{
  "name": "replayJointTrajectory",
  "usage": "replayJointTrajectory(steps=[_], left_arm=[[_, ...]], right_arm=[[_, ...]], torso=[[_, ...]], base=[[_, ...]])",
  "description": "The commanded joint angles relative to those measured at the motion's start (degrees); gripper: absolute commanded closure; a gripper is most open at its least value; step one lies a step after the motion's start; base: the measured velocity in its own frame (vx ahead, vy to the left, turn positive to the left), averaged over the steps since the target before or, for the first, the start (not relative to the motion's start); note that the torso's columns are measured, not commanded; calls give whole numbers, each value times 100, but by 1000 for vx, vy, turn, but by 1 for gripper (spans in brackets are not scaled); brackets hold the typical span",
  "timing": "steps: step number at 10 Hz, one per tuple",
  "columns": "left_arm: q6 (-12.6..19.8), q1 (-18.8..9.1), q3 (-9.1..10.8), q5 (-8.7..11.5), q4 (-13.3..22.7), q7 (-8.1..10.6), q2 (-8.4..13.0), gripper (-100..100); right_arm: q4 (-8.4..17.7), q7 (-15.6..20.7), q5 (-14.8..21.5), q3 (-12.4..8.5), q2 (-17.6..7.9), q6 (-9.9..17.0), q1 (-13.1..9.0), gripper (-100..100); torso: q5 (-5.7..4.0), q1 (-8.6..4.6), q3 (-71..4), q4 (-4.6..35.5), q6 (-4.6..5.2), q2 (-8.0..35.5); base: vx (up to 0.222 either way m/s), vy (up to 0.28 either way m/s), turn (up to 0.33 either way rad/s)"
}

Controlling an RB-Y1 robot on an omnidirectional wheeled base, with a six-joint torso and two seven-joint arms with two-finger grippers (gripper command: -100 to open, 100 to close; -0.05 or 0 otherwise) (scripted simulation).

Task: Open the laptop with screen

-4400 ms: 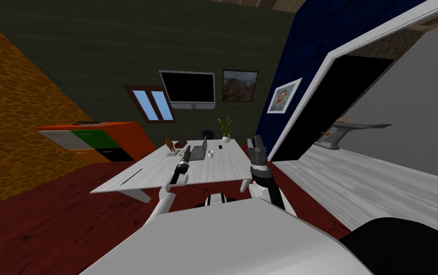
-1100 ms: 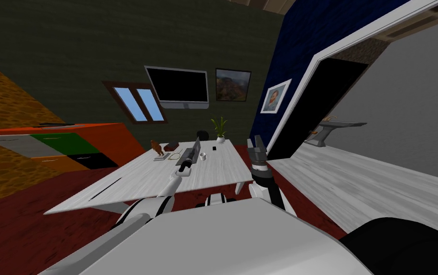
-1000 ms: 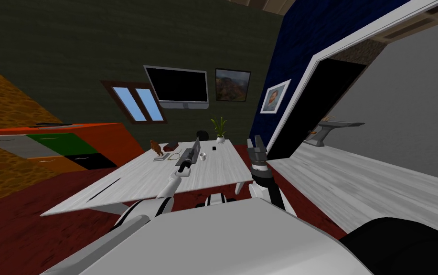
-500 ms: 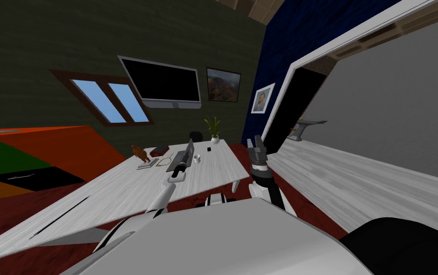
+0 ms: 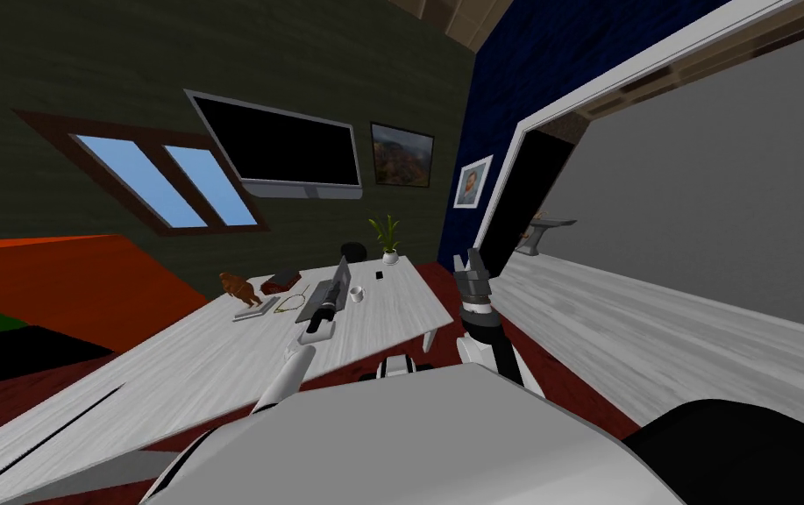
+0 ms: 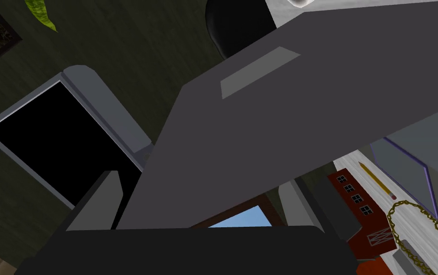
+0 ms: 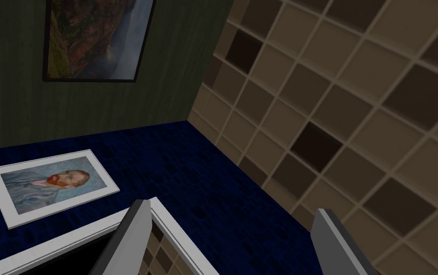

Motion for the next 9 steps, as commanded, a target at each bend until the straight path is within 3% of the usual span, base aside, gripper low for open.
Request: replayJointTrajectory(steps=[1, 2, 3, 4, 6, 7, 8, 9], left_arm=[[219, 438, 202, -1, -566, 57, 56, -100], [219, 438, 202, -1, -697, 57, 56, -100], [346, 681, 348, -5, -882, 80, 79, -100], [346, 726, 348, -5, -1064, 80, 79, -100], [602, 1172, 639, -13, -1584, 126, 125, -100], [602, 1300, 639, -13, -1797, 126, 125, -100], [628, 1260, 599, -5, -1750, 145, 129, -100], [474, 1013, 493, -9, -1483, 103, 102, 100]], right_arm=[[0, 0, 0, 0, 0, 0, 1, 0], [0, 0, 0, 0, 0, 0, 0, 0], [0, 0, 0, -1, 0, 0, 1, 0], [0, 0, 0, 0, 0, 0, 0, 0], [0, 0, 0, 0, 0, 0, 0, 0], [0, 0, 0, 0, 0, 0, 1, 0], [0, 0, 0, -1, 0, 0, 2, 0], [0, 0, 0, -1, 0, 0, 1, 0]], torso=[[-2, -1, 0, 3, -3, 0], [-1, 2, -2, 0, -4, -3], [0, 6, -3, 0, -8, -4], [2, 7, -2, -1, -5, -2], [-1, 3, 1, 2, -3, 1], [-1, 3, -1, 1, -5, -1], [-1, 4, -1, 1, -9, -1], [0, 2, 1, 1, -6, 3]], base=[[18, -1, -251], [15, 4, -87], [18, 5, -214], [16, 8, -114], [24, 7, -318], [26, 14, -93], [9, 5, 6], [-4, -2, 240]])
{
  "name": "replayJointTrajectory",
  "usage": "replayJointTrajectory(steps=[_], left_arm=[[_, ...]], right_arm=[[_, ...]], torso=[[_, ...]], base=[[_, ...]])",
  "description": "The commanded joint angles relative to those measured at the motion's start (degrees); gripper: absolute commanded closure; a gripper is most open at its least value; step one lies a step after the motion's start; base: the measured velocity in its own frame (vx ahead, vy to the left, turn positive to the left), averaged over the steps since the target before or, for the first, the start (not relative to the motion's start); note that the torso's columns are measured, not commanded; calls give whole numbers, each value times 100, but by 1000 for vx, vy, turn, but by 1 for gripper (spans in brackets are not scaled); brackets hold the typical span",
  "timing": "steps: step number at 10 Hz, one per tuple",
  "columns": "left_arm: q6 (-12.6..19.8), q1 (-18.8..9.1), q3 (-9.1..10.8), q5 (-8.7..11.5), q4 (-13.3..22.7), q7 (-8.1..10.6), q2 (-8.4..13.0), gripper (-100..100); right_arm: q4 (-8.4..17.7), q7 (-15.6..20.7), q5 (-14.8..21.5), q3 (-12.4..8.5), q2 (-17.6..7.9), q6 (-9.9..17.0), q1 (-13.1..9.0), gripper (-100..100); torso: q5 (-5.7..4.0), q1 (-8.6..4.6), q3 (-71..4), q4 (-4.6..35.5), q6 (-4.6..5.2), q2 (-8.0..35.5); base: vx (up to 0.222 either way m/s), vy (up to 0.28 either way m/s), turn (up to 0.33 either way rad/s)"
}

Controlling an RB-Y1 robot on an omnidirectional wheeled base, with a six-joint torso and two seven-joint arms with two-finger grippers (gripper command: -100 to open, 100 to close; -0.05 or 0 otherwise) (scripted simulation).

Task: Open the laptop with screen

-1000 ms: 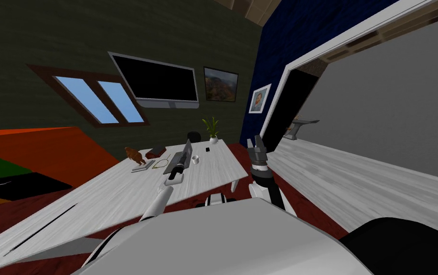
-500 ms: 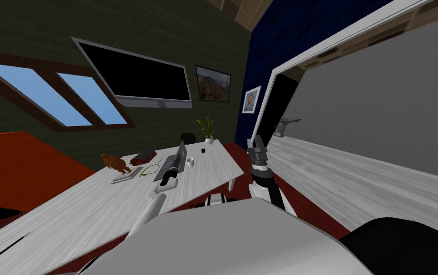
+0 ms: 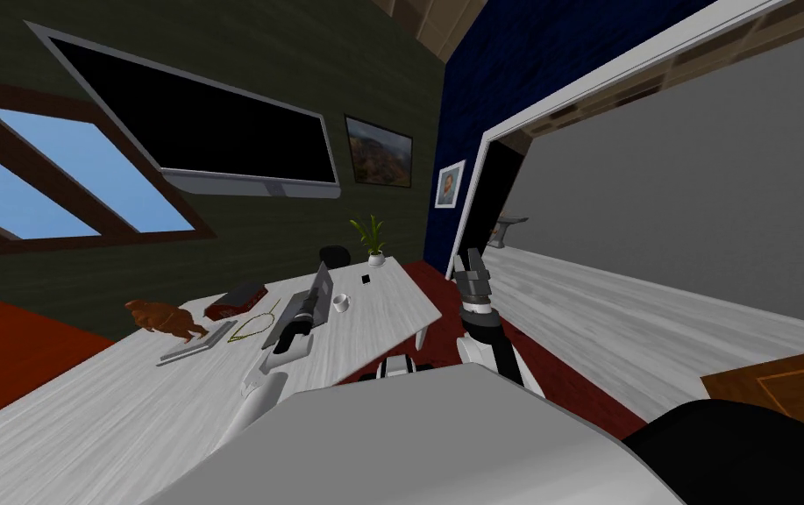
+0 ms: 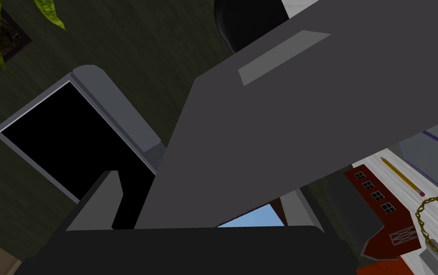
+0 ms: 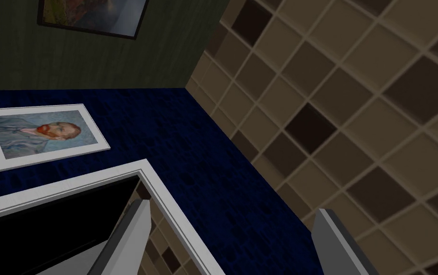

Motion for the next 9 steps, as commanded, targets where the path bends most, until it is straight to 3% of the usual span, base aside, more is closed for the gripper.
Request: replayJointTrajectory(steps=[1, 2, 3, 5, 6, 8, 9], left_arm=[[-161, -254, -114, -2, 249, -37, -24, 100], [-161, -254, -114, -2, 339, -37, -24, 100], [-288, -503, -259, 3, 476, -60, -47, 100], [-288, -542, -259, 3, 706, -60, -47, 100], [-416, -829, -405, 7, 920, -83, -71, 100], [-416, -829, -405, 7, 1072, -83, -71, 100], [-544, -1116, -550, 11, 1305, -106, -94, 100]], right_arm=[[0, 0, 0, 0, 0, 0, 1, 0], [0, 0, 0, 0, 0, 0, 0, 0], [0, 0, 0, 0, 0, 0, 0, 0], [0, 0, 0, 0, 0, 0, 0, 0], [0, 0, 0, 0, 0, 0, -1, 0], [0, 0, 0, 0, 0, 0, 0, 0], [0, 0, 0, 0, 0, 0, -1, 0]], torso=[[7, 7, 5, -6, -20, 8], [11, 13, 6, -4, -7, 7], [17, 13, 2, -11, 2, 1], [17, 4, 1, -15, 2, -1], [22, 8, -7, -25, 8, -15], [14, 2, -7, -17, 9, -12], [23, 7, -12, -30, 16, -23]], base=[[-13, -14, 168], [-9, -4, 9], [-25, 0, 226], [-7, 0, 64], [-15, -5, 216], [-7, -4, 74], [-19, -5, 239]])
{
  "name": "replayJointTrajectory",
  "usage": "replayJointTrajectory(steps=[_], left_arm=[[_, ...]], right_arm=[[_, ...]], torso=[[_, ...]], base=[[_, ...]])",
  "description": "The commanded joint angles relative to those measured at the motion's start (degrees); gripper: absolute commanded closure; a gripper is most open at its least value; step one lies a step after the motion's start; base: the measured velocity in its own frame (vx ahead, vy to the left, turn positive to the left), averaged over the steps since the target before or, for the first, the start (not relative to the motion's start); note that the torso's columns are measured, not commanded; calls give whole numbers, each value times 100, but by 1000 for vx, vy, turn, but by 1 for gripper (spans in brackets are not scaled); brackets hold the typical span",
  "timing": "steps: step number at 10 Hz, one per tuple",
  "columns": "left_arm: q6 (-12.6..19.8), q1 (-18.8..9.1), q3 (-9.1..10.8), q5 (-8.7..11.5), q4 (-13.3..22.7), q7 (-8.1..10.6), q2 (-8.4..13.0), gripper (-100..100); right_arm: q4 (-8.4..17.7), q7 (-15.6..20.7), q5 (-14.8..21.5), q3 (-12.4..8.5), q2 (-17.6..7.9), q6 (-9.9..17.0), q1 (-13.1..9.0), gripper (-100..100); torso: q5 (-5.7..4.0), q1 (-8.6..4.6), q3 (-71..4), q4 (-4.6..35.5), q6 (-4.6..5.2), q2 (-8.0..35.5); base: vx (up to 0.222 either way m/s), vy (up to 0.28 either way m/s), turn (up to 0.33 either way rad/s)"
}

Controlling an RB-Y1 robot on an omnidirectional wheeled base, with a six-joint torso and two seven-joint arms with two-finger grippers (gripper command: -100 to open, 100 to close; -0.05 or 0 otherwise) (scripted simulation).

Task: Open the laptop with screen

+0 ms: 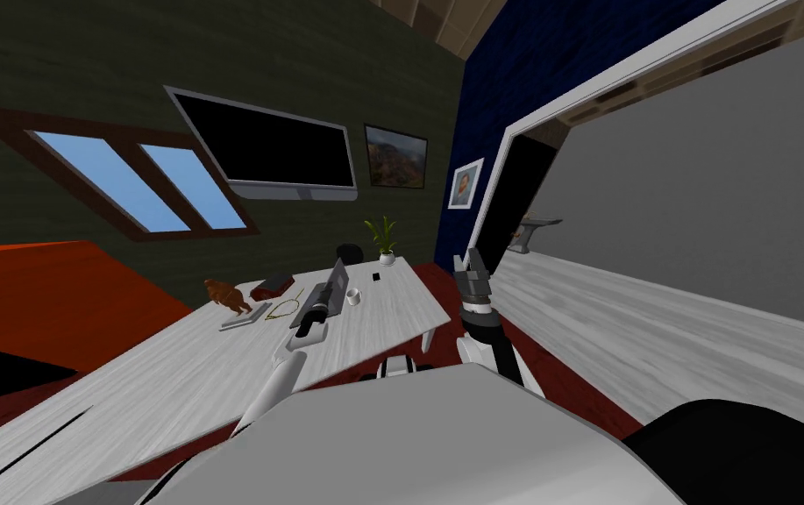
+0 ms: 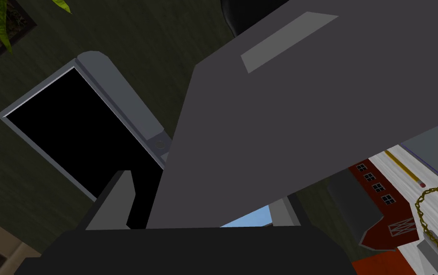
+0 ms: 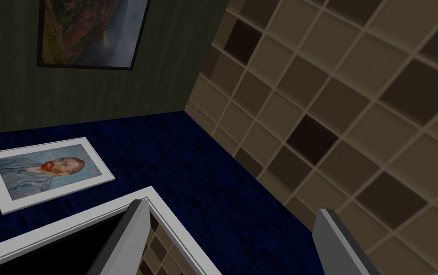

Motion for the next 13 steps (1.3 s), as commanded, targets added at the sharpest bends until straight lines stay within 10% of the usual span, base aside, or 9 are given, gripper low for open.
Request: replayJointTrajectory(steps=[1, 5, 13], left_arm=[[-94, -255, -176, 5, 420, -16, -48, 100], [-349, -830, -467, 13, 999, -62, -94, 100], [-477, -1117, -612, 17, 1519, -85, -117, 100]], right_arm=[[0, 0, 0, -1, 0, 0, 1, 0], [0, 0, 0, 0, 0, 0, 0, 0], [0, 0, 0, 0, 0, 0, 0, 0]], torso=[[-7, 1, -1, 9, -15, 4], [5, -3, 0, -4, 4, 5], [-3, -7, 1, -2, -5, 10]], base=[[-8, -6, 126], [-13, 1, 142], [-7, -2, 52]])
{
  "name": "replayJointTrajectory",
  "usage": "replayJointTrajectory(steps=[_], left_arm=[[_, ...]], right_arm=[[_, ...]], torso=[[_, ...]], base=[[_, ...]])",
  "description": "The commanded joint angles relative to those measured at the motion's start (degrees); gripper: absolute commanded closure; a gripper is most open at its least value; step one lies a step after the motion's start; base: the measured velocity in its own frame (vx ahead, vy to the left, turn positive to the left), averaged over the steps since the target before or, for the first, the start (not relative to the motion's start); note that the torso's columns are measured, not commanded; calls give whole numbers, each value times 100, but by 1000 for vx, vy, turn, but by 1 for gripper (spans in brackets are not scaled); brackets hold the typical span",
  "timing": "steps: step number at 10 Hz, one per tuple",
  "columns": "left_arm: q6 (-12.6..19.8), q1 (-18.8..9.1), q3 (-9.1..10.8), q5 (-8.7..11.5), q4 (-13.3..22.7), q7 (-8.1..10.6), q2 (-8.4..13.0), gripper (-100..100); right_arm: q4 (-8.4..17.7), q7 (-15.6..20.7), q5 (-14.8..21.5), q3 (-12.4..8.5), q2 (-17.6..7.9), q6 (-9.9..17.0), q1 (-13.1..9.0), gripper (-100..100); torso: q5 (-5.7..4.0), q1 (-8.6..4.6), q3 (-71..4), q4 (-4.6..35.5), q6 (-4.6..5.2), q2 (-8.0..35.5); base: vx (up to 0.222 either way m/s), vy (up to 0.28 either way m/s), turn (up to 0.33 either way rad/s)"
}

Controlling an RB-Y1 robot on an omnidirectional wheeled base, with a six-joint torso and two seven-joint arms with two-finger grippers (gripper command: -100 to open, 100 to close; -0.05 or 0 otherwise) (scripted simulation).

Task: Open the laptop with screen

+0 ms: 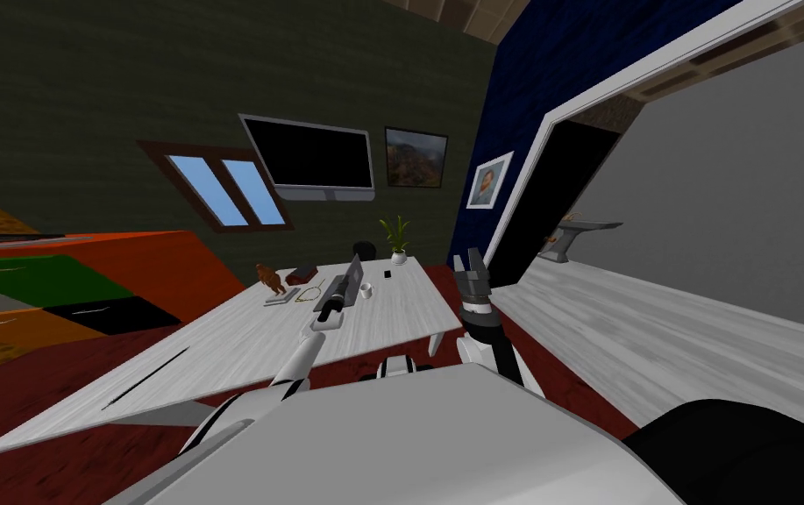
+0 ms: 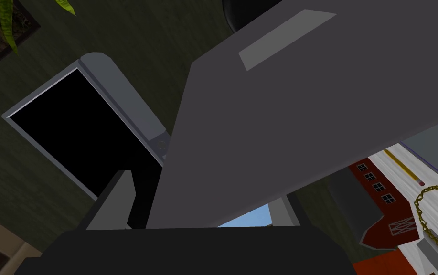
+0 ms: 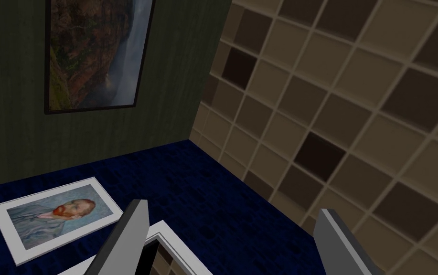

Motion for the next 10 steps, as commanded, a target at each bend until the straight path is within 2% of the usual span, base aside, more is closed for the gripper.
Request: replayJointTrajectory(steps=[1, 2, 3, 4, 5, 6, 7, 8, 9, 10], left_arm=[[-51, -45, -7, 4, 233, 2, -26, 100], [-179, -332, -152, 8, 442, -21, -50, 100], [-179, -332, -152, 8, 600, -21, -50, 100], [-307, -619, -298, 12, 863, -44, -73, 100], [-307, -619, -298, 12, 967, -44, -73, 100], [-435, -907, -443, 16, 1195, -67, -96, 100], [-435, -907, -443, 16, 1333, -67, -96, 100], [-516, -960, -380, 20, 1241, -95, -89, 100], [-544, -880, -267, -104, 1224, 179, -14, 100], [-544, -880, -267, -104, 1224, 246, -14, 100]], right_arm=[[0, 0, 0, 0, 0, 0, 0, 0], [0, 0, 0, 0, 0, 0, 0, 0], [0, 0, 0, 0, 0, 0, 1, 0], [0, 0, 0, 0, 0, 0, 0, 0], [0, 0, 0, 0, 0, 0, 1, 0], [0, 0, 0, 0, 0, 0, 0, 0], [0, 0, 0, 0, 0, 0, -1, 0], [0, 0, 0, 0, 0, 0, 0, 0], [0, 0, 0, 0, 0, 0, 0, 0], [0, 0, 0, 0, 0, 0, 0, 0]], torso=[[1, 4, -4, -2, -6, -5], [6, 9, -6, -6, -5, -11], [-1, 13, -2, 7, -18, -3], [0, 12, 1, 3, -11, 1], [-4, 10, 3, 5, -16, 6], [-4, 12, 4, 4, -19, 7], [2, 12, -10, -18, -3, -17], [9, 18, -25, -37, -3, -41], [4, 21, -27, -18, -7, -45], [1, 25, -21, -7, -10, -38]], base=[[0, 0, 0], [-20, -5, 252], [-13, -10, 131], [-16, -1, 217], [-13, -6, 110], [-16, -4, 360], [-17, 3, -16], [-15, 2, -3], [1, 16, -170], [11, 16, -28]])
